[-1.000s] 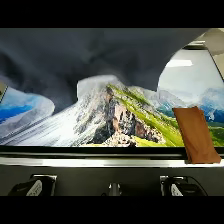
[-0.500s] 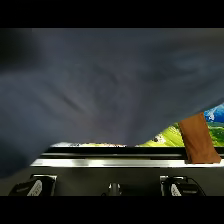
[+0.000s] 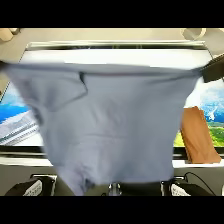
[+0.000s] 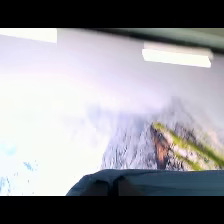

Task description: Fold the shirts.

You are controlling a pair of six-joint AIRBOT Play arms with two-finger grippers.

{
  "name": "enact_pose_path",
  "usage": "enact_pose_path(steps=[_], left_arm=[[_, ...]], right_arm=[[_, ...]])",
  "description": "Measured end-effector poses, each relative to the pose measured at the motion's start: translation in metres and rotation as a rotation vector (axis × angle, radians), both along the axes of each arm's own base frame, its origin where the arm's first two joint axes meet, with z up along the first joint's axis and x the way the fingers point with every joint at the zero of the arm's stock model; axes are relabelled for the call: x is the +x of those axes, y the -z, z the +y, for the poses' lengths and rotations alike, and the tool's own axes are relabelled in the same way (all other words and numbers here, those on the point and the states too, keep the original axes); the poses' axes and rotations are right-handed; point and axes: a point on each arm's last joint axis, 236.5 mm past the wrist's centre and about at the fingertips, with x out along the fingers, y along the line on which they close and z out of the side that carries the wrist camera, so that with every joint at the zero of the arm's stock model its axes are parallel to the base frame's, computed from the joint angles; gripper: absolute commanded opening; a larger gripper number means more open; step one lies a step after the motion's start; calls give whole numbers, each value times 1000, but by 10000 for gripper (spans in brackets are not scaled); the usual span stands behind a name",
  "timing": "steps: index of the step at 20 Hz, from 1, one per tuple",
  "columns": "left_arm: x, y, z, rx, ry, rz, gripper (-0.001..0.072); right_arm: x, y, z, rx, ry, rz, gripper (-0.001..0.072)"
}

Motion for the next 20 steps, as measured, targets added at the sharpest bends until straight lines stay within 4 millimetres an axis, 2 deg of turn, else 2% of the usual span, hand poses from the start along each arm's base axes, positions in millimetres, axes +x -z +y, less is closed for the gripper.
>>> enact_pose_path(steps=[1, 3, 5, 7, 9, 12, 14, 17, 19, 20], left_arm=[[15, 46, -3, -7, 18, 79, 26], [37, 122, -10, 1, 58, 203, 25], [57, 173, -18, 0, 86, 276, 25], [79, 207, -21, 7, 103, 314, 26], [108, 220, -24, 6, 106, 299, 26], [153, 218, -25, 10, 102, 239, 26], [178, 217, -24, 7, 91, 208, 26], [195, 230, -27, -23, 60, 222, 26], [193, 246, -34, -33, 70, 273, 26], [191, 250, -37, -34, 76, 291, 26]], right_arm=[[16, 43, 1, 16, -5, 103, 20], [39, 106, 5, 49, -13, 232, 20], [60, 157, 7, 74, 0, 296, 20], [85, 183, 9, 94, 13, 265, 20], [114, 195, 8, 103, 27, 180, 20], [160, 189, 5, 123, 68, -4, 20], [185, 176, 2, 144, 104, -124, 20], [197, 187, 1, 163, 133, -149, 21], [190, 210, 2, 170, 143, -84, 23], [188, 214, 3, 172, 142, -66, 24]])
